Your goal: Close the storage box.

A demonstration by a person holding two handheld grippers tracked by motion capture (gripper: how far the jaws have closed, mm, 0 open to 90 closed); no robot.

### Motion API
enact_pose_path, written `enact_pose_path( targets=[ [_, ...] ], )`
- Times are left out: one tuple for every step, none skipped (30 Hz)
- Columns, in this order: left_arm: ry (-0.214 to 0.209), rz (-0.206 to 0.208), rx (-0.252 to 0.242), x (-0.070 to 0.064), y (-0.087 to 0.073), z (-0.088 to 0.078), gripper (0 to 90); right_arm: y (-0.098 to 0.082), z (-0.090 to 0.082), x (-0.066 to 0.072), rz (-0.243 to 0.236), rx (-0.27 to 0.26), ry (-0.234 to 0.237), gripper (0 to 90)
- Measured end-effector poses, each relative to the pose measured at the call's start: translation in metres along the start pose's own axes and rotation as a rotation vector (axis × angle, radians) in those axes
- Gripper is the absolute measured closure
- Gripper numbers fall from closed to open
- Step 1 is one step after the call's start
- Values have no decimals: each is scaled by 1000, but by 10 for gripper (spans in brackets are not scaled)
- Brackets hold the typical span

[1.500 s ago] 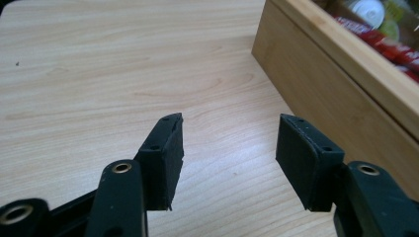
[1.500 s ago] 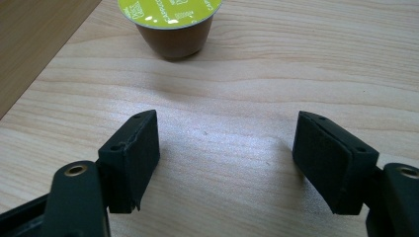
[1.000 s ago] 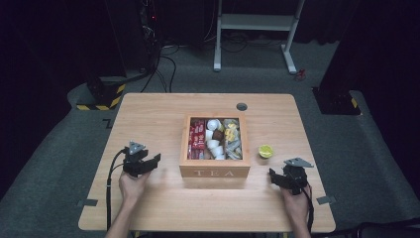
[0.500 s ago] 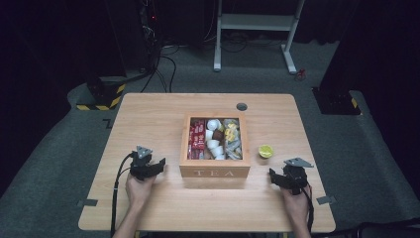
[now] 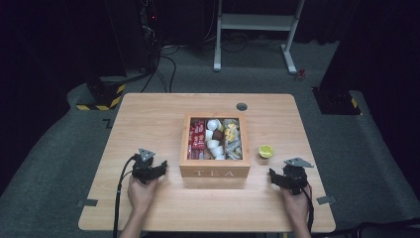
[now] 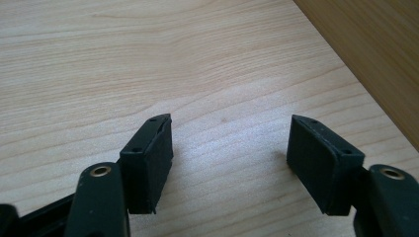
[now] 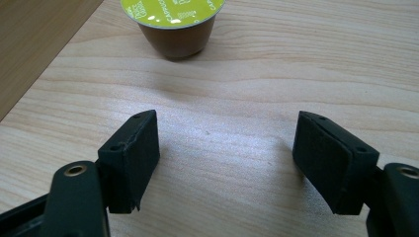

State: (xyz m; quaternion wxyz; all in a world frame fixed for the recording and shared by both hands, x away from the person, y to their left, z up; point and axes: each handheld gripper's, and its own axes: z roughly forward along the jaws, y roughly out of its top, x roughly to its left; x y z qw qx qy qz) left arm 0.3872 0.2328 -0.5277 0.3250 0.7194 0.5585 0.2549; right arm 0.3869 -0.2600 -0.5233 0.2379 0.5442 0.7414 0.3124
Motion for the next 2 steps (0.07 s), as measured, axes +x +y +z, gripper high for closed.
enact_pose_path(
  targets=[
    [-1,-1,0,0,0,0,345,0,0,0,0,0,0,261],
    [-2,0,0,0,0,0,343,0,0,0,0,0,0,260]
  ],
)
